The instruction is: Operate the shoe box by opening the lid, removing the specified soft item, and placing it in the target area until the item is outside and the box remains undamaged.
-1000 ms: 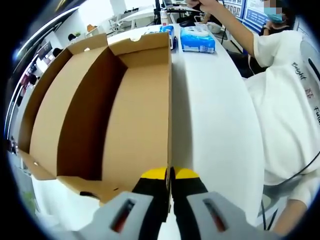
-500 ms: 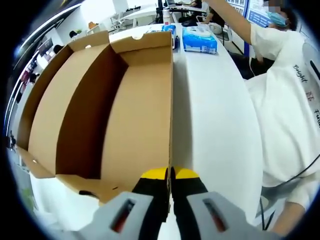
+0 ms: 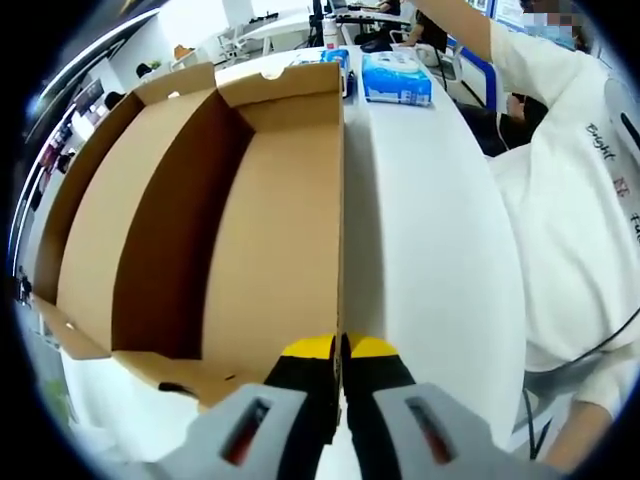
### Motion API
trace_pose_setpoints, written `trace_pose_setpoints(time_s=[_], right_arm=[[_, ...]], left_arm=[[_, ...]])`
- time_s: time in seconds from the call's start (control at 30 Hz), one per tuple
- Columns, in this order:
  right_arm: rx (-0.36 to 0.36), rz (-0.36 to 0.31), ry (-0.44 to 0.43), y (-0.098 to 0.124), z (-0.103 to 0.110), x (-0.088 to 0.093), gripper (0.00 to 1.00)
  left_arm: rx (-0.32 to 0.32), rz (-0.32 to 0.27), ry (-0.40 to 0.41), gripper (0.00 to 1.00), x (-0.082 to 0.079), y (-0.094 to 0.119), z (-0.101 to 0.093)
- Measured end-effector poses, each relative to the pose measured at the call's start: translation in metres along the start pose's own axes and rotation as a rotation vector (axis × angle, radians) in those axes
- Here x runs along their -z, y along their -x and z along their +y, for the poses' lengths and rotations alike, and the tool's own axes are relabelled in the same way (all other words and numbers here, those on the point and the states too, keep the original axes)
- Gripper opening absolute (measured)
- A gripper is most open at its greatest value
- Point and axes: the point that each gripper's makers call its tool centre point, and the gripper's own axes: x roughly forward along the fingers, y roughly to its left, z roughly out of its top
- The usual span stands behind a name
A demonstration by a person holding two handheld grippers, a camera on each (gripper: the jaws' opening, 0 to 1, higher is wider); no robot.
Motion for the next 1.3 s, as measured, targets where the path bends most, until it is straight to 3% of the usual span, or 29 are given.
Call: trace_pose_setpoints(time_s=[0.03, 0.2, 0.37, 0.53, 0.63, 0.8, 0.87, 1.0, 1.17, 1.3], right_arm=[[-0.037, 0.013, -0.015, -0.005, 0.006, 0.0, 0.27], [-0.041, 0.08, -0.005, -0.037, 0.01, -0.003, 0.27], [-0.125, 0.09, -0.131, -0.064, 0.026, -0.005, 0.29], [-0.143, 0.147, -0.186, -0.086, 0.038, 0.02, 0.28], [-0.035, 0.196, -0.148, -0.094, 0.023, 0.034, 0.26], [-0.029, 0.178, -0.173, -0.115, 0.022, 0.028, 0.28], [-0.028, 0.221, -0.159, -0.123, 0.027, 0.035, 0.28], [0.059, 0.262, 0.01, -0.131, 0.025, 0.037, 0.27], [0.066, 0.349, 0.029, -0.143, 0.029, 0.046, 0.29], [0.079, 0.354, 0.005, -0.151, 0.029, 0.044, 0.29]], left_arm=[[0.001, 0.001, 0.001, 0.01, 0.0, 0.0, 0.0], [-0.002, 0.0, 0.001, 0.01, 0.0, 0.0, -0.001], [-0.004, -0.002, -0.003, 0.01, 0.0, 0.0, 0.0], [-0.01, -0.005, -0.012, 0.01, 0.0, 0.0, 0.0], [-0.009, -0.004, -0.012, 0.01, -0.001, 0.0, 0.0], [-0.01, -0.004, -0.001, 0.01, -0.001, 0.0, 0.0], [-0.009, -0.002, -0.005, 0.01, -0.001, 0.0, 0.0], [-0.009, -0.005, -0.009, 0.01, -0.001, 0.0, 0.0], [-0.01, -0.004, -0.008, 0.01, -0.001, -0.001, -0.005], [-0.013, -0.005, -0.01, 0.01, 0.0, -0.001, -0.012]])
